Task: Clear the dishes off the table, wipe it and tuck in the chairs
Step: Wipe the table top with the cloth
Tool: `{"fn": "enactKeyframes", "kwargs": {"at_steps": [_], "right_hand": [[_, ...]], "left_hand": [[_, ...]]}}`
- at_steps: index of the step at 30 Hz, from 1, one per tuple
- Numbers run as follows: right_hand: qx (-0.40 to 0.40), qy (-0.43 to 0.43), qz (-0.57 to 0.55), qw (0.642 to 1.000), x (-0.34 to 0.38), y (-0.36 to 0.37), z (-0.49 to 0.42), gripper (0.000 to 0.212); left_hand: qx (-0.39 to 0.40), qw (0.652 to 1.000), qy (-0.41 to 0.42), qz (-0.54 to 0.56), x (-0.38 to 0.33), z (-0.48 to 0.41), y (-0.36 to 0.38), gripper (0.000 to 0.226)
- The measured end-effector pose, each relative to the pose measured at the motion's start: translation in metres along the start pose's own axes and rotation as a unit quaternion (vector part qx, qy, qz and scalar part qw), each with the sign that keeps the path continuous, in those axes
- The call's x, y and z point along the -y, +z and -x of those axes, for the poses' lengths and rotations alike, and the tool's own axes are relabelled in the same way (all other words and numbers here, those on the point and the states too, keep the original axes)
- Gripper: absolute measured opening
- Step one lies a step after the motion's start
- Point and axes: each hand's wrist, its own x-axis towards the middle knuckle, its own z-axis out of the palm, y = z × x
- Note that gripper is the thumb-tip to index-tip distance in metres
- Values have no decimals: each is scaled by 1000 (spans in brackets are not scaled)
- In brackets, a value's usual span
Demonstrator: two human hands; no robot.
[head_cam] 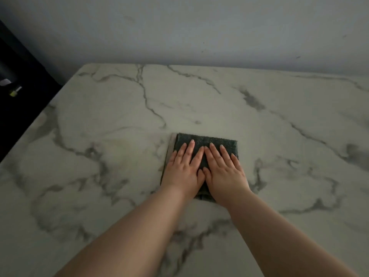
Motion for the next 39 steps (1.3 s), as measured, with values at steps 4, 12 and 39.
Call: {"fn": "enactKeyframes", "kwargs": {"at_steps": [4, 12, 39], "right_hand": [[0, 21, -3, 1000, -8, -13, -64, 59], [15, 23, 11, 1000, -30, -29, -162, 59], [68, -144, 20, 987, 116, 33, 62, 73]], "left_hand": [[-5, 1000, 18, -9, 20, -68, -12, 66], [17, 1000, -1, -16, 35, -165, -32, 62], [27, 990, -136, 25, 71, 160, 8, 63]]}}
